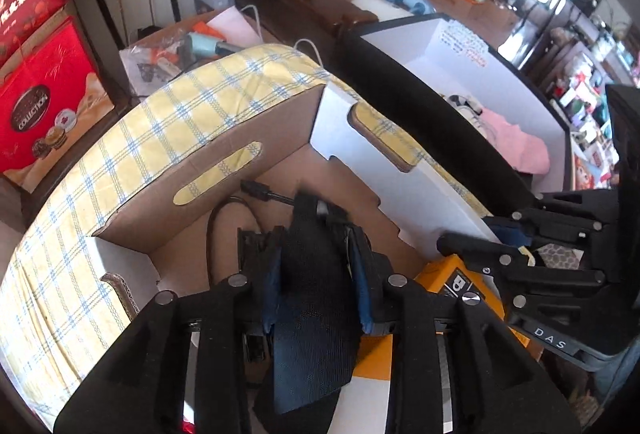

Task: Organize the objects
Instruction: 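Lift the strap and lower it into the tray with the left gripper, then open the left gripper and move it to the red cable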

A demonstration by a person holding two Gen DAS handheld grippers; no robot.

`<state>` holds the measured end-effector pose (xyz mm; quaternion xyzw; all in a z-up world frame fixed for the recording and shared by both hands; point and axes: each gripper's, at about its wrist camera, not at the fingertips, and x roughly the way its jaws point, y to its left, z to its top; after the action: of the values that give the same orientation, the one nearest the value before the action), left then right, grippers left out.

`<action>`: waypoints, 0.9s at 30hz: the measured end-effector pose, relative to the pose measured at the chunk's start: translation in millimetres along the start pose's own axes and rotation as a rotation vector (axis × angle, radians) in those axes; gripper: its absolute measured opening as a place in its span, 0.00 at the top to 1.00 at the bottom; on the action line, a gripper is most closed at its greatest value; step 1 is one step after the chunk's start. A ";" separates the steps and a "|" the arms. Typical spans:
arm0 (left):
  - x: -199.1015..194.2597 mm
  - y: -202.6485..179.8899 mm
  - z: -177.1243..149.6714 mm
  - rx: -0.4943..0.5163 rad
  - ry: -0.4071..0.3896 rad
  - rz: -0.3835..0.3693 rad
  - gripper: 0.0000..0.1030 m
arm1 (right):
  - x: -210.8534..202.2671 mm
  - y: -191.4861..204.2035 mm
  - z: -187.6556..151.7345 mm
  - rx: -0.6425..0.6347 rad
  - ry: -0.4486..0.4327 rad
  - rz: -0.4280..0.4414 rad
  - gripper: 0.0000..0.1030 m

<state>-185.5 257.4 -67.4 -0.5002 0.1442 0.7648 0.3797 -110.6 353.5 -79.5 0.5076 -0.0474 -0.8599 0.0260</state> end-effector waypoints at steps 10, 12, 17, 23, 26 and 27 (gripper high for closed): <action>-46.1 23.0 -12.0 -0.046 -0.101 0.027 0.43 | 0.0 -0.2 0.3 0.000 -0.001 0.000 0.88; -56.2 30.9 -16.5 -0.071 -0.109 0.036 0.43 | -0.1 0.1 0.1 0.001 0.000 0.000 0.88; -73.5 54.2 -35.7 -0.135 -0.109 0.086 0.35 | -0.1 -1.0 0.4 -0.001 0.000 0.001 0.88; -78.0 85.1 -72.6 -0.257 -0.038 0.095 0.34 | 0.1 -1.3 -0.1 -0.001 0.000 0.001 0.88; -74.6 102.8 -91.4 -0.358 0.000 0.075 0.34 | 0.1 -1.2 -0.1 0.000 0.000 0.002 0.88; -72.6 107.8 -97.9 -0.396 0.010 0.064 0.34 | 0.1 -1.1 -0.3 0.000 0.000 0.001 0.88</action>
<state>-184.1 94.6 -65.9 -0.5640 0.0088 0.7875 0.2485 -110.4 354.6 -79.9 0.5077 -0.0479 -0.8598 0.0266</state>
